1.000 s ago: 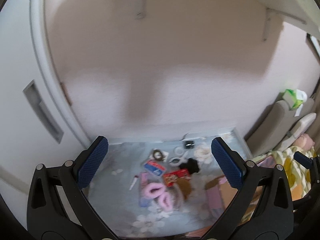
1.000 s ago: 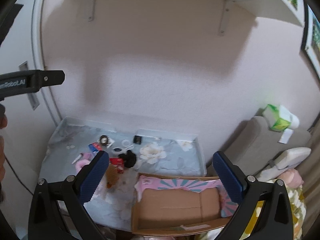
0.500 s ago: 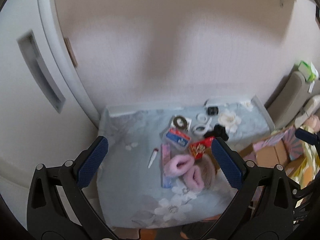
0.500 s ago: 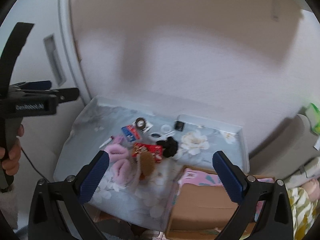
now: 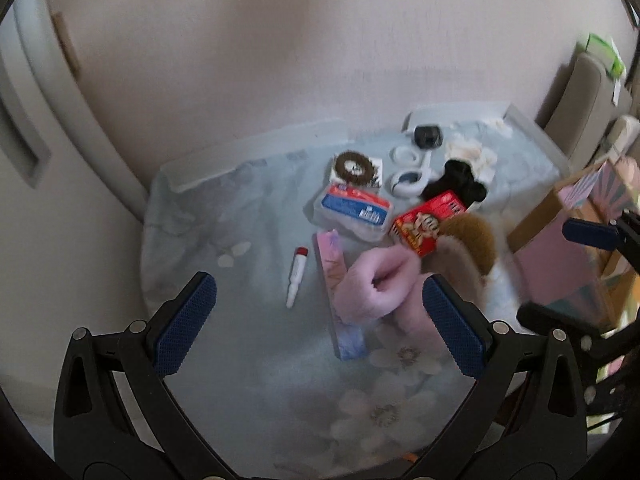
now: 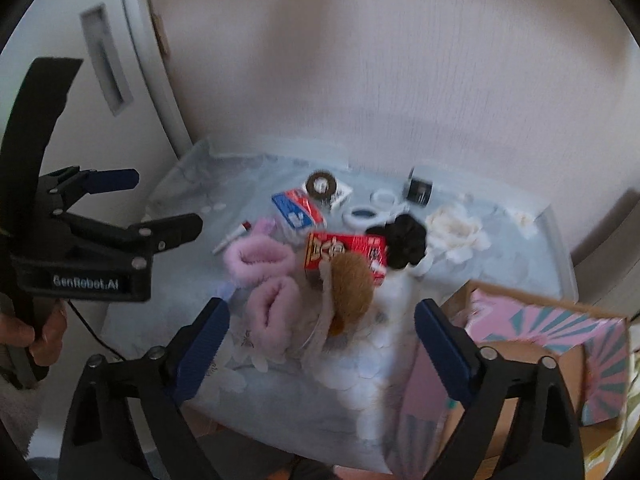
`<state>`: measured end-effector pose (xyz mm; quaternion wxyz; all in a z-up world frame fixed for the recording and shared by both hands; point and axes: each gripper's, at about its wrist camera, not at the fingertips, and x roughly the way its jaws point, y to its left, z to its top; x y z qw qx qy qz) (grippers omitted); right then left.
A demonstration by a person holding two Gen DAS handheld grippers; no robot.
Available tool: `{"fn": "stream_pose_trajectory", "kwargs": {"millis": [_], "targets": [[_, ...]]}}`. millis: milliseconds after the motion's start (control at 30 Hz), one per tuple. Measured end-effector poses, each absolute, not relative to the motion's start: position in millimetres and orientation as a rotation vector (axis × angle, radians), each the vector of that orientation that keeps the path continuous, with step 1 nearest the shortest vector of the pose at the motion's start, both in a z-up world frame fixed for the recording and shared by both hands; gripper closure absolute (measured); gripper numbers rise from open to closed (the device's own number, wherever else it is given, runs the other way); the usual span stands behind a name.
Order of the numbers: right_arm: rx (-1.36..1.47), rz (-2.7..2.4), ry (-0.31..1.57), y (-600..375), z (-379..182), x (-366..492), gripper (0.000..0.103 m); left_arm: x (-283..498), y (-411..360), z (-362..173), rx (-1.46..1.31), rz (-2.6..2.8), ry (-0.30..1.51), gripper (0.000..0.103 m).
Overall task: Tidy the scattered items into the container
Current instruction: 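Grasp the pink fluffy band with the left tool while the right tool grasps the brown plush toy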
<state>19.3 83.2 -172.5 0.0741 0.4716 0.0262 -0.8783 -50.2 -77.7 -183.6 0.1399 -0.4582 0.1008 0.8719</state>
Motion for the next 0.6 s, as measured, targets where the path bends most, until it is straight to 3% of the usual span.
{"fn": "stream_pose_trajectory", "kwargs": {"millis": [133,600], "targets": [[1.472,-2.626,0.112,81.4,-196.1,5.0,0.029,-55.6,-73.4,-207.4,-1.316,2.47,0.332,0.0],[1.578,-2.559,0.202,79.8,-236.3,-36.3,0.03,-61.1,-50.1,-251.1,-1.239,2.351,0.538,0.002]]}}
